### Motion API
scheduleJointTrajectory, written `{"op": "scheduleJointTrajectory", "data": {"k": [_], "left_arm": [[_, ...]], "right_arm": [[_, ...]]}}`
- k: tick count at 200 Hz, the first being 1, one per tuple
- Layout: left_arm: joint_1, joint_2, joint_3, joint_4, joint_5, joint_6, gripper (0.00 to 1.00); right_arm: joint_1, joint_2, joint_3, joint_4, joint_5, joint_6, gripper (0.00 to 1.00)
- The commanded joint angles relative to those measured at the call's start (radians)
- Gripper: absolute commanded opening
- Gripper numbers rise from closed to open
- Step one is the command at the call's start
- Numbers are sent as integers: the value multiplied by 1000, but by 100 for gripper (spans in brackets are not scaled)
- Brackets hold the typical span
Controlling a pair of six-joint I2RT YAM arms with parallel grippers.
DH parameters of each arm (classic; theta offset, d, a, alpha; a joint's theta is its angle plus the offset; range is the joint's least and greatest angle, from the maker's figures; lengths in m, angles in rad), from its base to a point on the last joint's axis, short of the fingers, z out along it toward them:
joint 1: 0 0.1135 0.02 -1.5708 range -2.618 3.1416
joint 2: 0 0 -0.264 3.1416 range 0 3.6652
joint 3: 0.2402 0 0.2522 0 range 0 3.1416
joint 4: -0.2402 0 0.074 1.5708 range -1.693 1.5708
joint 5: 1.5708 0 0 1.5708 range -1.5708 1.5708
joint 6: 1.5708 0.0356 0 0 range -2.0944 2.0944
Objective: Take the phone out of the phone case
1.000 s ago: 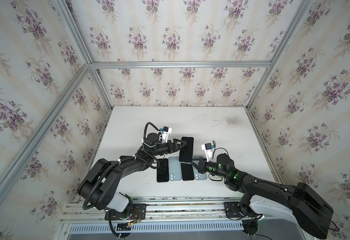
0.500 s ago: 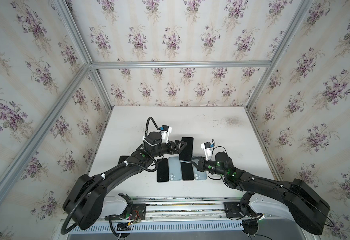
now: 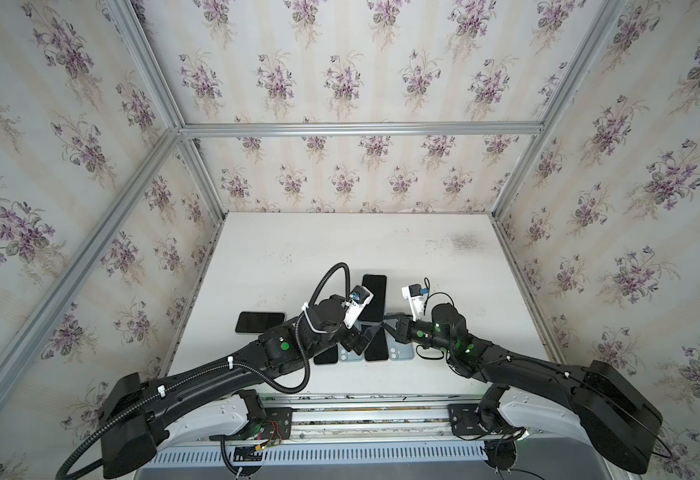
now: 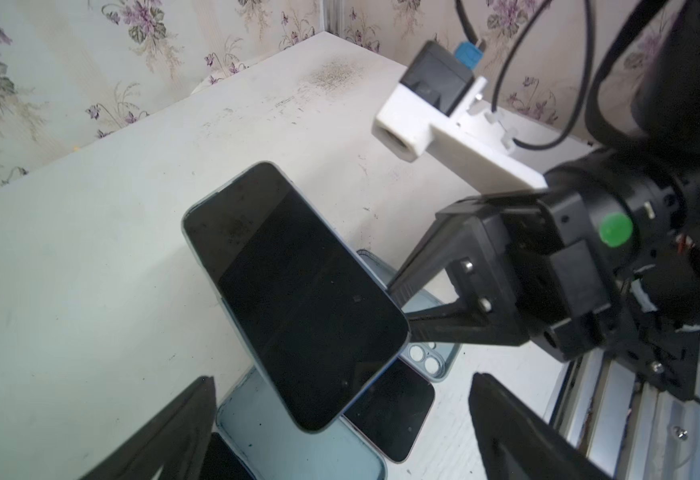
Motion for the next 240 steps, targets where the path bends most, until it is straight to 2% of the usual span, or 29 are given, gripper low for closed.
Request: {"op": "scheduleJointTrajectory", "data": {"k": [1,39,94,136,174,180,240], "left_arm": [[-36,20,16,-18,-125,142,95],[-84,118,60,-19,-171,229,92],[-93,216,109,-14,-249,268,84],[-93,242,106,21,-338,287,67],[-95,237,96,56,-360,317,56],[-95,241,95,60,-366,321,50],[-113,270,95,95,-319,371,25]], "right_arm": [[-1,-6,22,56,-16,-7,0],[-1,-6,27,54,-26,-2,0],[-2,-15,26,51,-38,2,0],[-1,-10,24,57,-45,4,0],[-2,10,22,83,-61,16,0],[-2,13,22,89,-64,18,0],[-1,29,22,107,-75,28,0]]}}
